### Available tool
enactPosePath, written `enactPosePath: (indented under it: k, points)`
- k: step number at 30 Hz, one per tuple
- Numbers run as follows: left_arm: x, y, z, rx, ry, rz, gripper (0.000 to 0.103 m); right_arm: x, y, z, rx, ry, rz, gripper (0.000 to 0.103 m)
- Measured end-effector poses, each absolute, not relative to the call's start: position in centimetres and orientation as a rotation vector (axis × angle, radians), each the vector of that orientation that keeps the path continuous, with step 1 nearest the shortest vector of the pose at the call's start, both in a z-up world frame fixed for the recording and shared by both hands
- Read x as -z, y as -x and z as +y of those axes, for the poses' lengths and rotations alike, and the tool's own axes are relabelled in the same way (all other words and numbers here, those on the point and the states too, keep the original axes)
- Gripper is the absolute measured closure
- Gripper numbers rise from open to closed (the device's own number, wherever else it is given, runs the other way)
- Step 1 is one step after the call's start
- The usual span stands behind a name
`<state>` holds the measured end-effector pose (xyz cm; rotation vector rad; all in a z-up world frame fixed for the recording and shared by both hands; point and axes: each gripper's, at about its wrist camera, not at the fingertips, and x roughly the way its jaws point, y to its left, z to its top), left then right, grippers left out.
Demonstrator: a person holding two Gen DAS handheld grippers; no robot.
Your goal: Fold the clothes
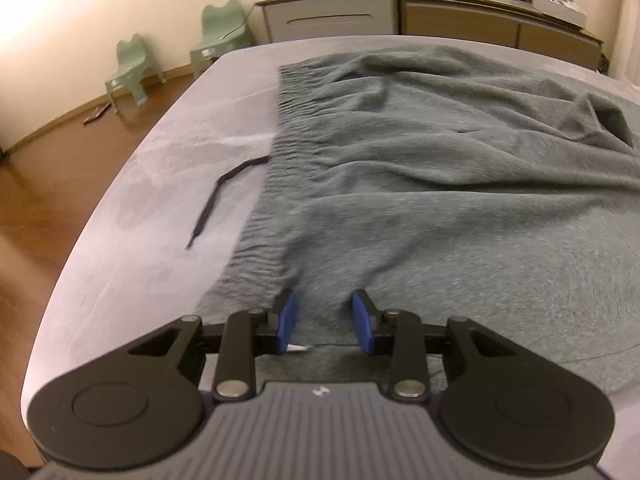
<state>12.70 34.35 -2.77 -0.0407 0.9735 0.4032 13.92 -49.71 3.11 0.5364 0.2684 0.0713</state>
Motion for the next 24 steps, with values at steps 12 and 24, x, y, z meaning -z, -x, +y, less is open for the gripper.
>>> enactPosePath:
  k: [12,24]
  points:
    - [-0.7,-11.5,32.6,-0.408,0.044,0.86,0.074,2.5,-13.5,-51.1,0.118,-0.438,0.619,0.094]
    - [3.0,-14.6,28.6,-0.367,-0.175,0.981,0.064,4.0,-22.3,-37.7,-0.073,-0.076,0.898,0.071]
